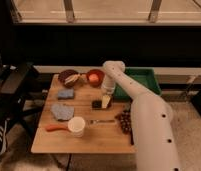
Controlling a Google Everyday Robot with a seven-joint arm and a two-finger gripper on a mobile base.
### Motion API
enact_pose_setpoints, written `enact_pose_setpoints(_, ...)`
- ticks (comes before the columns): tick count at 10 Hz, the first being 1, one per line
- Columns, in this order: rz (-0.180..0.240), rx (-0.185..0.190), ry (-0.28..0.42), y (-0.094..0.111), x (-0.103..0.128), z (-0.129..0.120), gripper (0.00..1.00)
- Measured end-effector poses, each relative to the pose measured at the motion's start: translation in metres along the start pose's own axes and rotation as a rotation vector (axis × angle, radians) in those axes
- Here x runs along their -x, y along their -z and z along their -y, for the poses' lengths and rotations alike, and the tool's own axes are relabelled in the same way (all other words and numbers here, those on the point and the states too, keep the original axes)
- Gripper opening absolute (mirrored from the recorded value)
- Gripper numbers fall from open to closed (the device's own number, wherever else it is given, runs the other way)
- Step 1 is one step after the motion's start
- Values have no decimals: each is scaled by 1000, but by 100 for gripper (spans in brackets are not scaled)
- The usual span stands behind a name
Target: Wipe table surface with eraser
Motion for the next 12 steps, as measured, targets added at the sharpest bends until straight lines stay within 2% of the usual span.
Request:
enact_pose_setpoints(2, 33, -9, 44, -4, 31, -1, 15)
enact_pose_setpoints(3, 63, -7, 78, -6, 57, -8, 15)
enact_pose_setpoints(4, 85, 3, 92, -7, 69, -19, 15)
enact_pose_setpoints(6, 120, 29, 98, -8, 79, -46, 15)
enact_pose_setpoints(8, 129, 66, 74, -14, 76, -69, 15)
enact_pose_setpoints(9, 118, 84, 50, -17, 67, -77, 15)
enact_pose_setpoints(11, 68, 93, 10, -15, 38, -78, 15)
enact_pose_setpoints(12, 41, 82, -10, -10, 22, -73, 15)
